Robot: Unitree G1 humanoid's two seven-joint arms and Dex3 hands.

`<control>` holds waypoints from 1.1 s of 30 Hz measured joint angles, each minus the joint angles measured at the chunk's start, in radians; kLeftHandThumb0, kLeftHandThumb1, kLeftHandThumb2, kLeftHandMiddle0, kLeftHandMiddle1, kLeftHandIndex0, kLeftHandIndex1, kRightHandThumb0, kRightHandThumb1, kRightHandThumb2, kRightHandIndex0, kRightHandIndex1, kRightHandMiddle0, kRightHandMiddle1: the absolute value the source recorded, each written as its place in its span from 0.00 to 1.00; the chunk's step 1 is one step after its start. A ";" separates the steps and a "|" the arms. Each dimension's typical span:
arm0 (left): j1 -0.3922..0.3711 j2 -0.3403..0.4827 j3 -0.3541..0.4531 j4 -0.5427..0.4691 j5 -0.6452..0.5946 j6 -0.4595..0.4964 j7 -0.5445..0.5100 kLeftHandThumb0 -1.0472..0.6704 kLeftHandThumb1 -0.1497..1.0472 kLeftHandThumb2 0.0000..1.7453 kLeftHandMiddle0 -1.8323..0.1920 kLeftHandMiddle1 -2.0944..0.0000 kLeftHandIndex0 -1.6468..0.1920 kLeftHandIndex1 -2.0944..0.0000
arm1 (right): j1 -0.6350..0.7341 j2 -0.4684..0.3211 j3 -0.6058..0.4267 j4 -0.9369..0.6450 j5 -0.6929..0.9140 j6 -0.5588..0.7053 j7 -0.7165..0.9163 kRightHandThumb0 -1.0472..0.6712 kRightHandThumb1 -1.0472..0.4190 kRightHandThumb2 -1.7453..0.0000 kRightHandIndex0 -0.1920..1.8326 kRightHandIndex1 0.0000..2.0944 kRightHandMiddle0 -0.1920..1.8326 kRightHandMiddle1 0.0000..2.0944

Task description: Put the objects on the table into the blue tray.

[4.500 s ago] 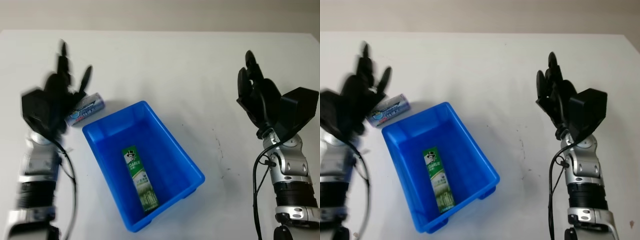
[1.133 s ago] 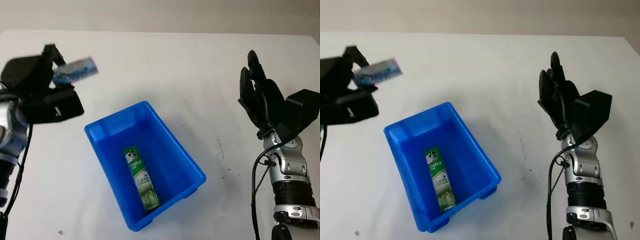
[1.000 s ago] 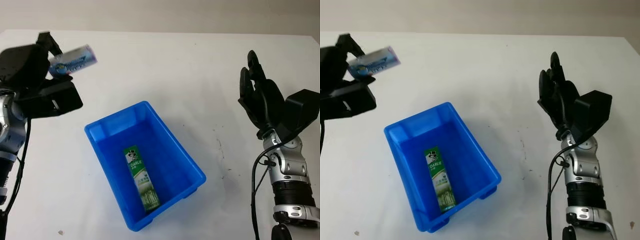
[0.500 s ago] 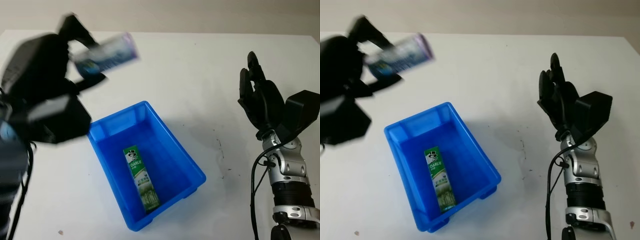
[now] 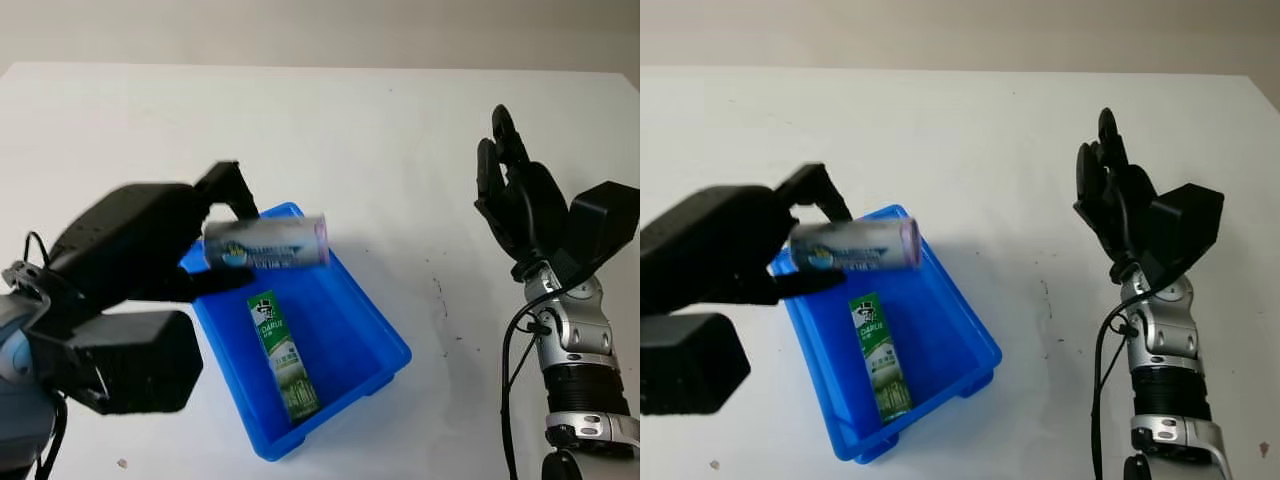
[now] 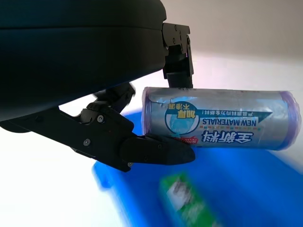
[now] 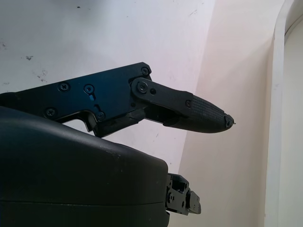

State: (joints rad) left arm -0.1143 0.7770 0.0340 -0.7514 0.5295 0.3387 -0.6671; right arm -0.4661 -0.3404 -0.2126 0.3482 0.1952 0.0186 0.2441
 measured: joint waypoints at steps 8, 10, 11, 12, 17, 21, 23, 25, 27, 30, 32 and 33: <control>-0.041 0.022 -0.014 0.003 -0.021 0.020 -0.076 0.26 1.00 0.18 0.94 0.98 0.98 0.90 | 0.001 0.000 0.001 -0.001 -0.009 0.006 -0.009 0.21 0.00 0.62 0.00 0.00 0.00 0.00; -0.050 0.003 -0.015 0.008 -0.036 0.018 -0.064 0.26 1.00 0.17 0.96 0.99 0.99 0.92 | 0.002 0.000 0.002 -0.005 -0.011 0.011 -0.014 0.21 0.00 0.64 0.00 0.00 0.00 0.00; -0.050 -0.006 -0.015 0.013 -0.040 0.016 -0.053 0.27 1.00 0.17 0.96 0.99 0.98 0.92 | 0.003 0.000 0.002 -0.008 -0.011 0.013 -0.015 0.21 0.00 0.64 0.00 0.00 0.00 0.00; -0.051 -0.018 -0.015 0.022 -0.045 0.010 -0.035 0.28 1.00 0.17 0.96 0.99 0.98 0.92 | 0.004 0.000 0.002 -0.010 -0.010 0.014 -0.016 0.21 0.00 0.65 0.00 0.00 0.00 0.00; -0.071 -0.114 0.014 0.058 -0.134 -0.002 0.060 0.29 1.00 0.20 0.97 0.98 1.00 0.95 | 0.006 0.010 0.002 -0.029 -0.009 0.019 -0.027 0.22 0.00 0.66 0.00 0.00 0.00 0.00; -0.138 -0.214 0.105 0.133 -0.295 -0.014 0.154 0.26 1.00 0.26 0.93 0.97 0.96 0.95 | 0.007 0.017 0.011 -0.040 -0.008 0.020 -0.021 0.23 0.00 0.64 0.00 0.00 0.00 0.00; -0.193 -0.271 0.163 0.201 -0.386 -0.034 0.220 0.26 1.00 0.28 0.93 0.97 0.95 0.95 | 0.007 0.020 0.016 -0.041 -0.010 0.018 -0.019 0.23 0.00 0.63 0.00 0.00 0.00 0.00; -0.248 -0.334 0.215 0.265 -0.475 -0.039 0.292 0.26 1.00 0.30 0.94 0.97 0.95 0.95 | 0.004 0.025 0.021 -0.040 -0.014 0.018 -0.020 0.22 0.00 0.63 0.00 0.00 0.00 0.00; -0.296 -0.400 0.261 0.344 -0.552 -0.070 0.365 0.26 1.00 0.35 0.96 0.98 0.97 0.96 | -0.005 0.039 0.028 -0.039 -0.017 0.018 -0.026 0.23 0.00 0.63 0.00 0.00 0.00 0.00; -0.335 -0.473 0.305 0.460 -0.623 -0.153 0.468 0.22 1.00 0.36 0.99 0.99 0.99 0.99 | -0.022 0.056 0.035 -0.028 -0.017 0.014 -0.025 0.22 0.00 0.62 0.00 0.00 0.00 0.00; -0.341 -0.517 0.324 0.543 -0.639 -0.207 0.536 0.22 1.00 0.35 0.99 0.99 1.00 1.00 | -0.034 0.065 0.042 -0.011 -0.016 0.003 -0.015 0.22 0.00 0.62 0.00 0.00 0.00 0.00; -0.340 -0.536 0.328 0.585 -0.642 -0.230 0.565 0.23 1.00 0.35 0.99 0.99 0.99 0.99 | -0.041 0.069 0.043 -0.003 -0.015 0.000 -0.011 0.22 0.00 0.62 0.00 0.00 0.00 0.00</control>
State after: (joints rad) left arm -0.4547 0.2414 0.3624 -0.1660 -0.1120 0.1084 -0.1023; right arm -0.5071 -0.2711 -0.1692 0.3452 0.1807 0.0182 0.2331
